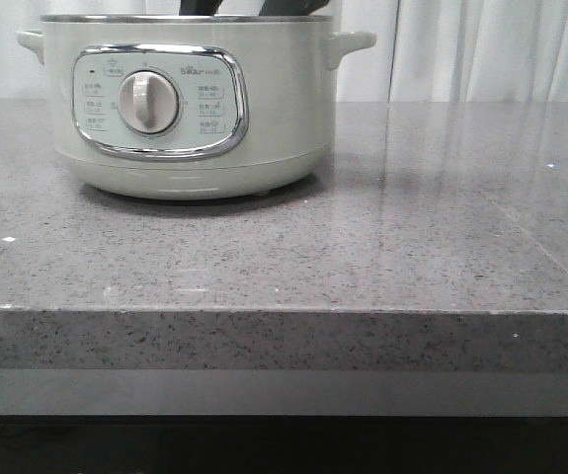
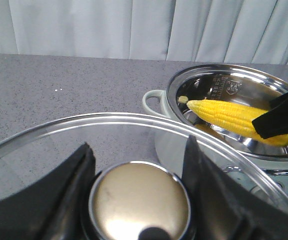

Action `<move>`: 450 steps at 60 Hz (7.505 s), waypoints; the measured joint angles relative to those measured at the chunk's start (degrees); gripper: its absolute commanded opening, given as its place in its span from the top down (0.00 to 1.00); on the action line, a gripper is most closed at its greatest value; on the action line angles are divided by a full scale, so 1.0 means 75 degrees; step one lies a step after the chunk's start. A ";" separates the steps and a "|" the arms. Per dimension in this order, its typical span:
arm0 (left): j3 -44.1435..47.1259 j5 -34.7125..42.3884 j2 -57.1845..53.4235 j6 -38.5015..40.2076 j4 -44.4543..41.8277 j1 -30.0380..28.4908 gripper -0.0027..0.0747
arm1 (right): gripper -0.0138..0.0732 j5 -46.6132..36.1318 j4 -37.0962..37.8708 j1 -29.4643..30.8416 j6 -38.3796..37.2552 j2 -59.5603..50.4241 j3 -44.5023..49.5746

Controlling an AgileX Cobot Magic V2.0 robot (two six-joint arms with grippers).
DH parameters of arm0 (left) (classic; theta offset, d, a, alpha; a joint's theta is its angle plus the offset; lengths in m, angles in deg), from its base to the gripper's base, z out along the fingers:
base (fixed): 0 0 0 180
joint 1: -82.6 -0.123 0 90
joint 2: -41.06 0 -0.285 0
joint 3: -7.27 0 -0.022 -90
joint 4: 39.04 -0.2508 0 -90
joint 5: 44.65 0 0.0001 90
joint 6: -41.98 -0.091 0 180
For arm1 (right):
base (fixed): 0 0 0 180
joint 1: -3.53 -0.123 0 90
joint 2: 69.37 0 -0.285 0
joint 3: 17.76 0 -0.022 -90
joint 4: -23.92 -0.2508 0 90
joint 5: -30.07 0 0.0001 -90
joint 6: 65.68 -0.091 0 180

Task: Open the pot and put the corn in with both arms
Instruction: 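Lower the corn cob into the open pot with the right gripper, then open the right gripper and withdraw it from the pot, then lower the glass lid onto the pot with the left gripper, then release the lid knob and raise the left gripper away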

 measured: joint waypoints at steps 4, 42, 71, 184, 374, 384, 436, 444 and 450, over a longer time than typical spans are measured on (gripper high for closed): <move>0.0000 0.0000 0.0000 0.0000 0.0000 0.0000 0.68 | 0.15 0.0000 0.0000 0.0000 0.0000 0.0000 0.0000; 0.0000 0.0000 0.0000 0.0000 0.0000 0.0000 0.68 | 0.15 -0.0374 -0.0016 0.0000 0.0005 -0.2291 0.1588; 0.0000 0.0000 0.0000 0.0000 0.0000 0.0000 0.68 | 0.15 -0.3252 0.0311 0.0000 0.0005 -0.6471 0.6635; -0.0697 0.1678 0.1805 0.0000 0.0588 0.1394 0.68 | 0.15 -0.4474 0.0311 0.0000 0.0017 -0.8611 0.8971; -0.3837 0.3348 0.7055 0.0038 -0.0254 0.2985 0.30 | 0.15 -0.4492 0.0311 0.0000 0.0017 -0.8611 0.8971; -0.3837 0.1988 0.5938 0.0038 -0.0748 0.2985 0.30 | 0.15 -0.4492 0.0311 0.0000 0.0017 -0.8611 0.8971; 0.0227 -0.0138 0.0940 0.0711 -0.0900 0.2985 0.30 | 0.21 -0.4497 0.0311 0.0000 0.0022 -0.8611 0.8971; 0.0491 -0.0138 0.0705 0.0711 -0.0888 0.2985 0.30 | 0.21 -0.4468 0.0311 0.0000 0.0022 -0.8611 0.8971; 0.0590 -0.0138 0.0692 0.0711 -0.0888 0.2985 0.30 | 0.21 -0.4453 0.0311 0.0000 0.0022 -0.8611 0.8971</move>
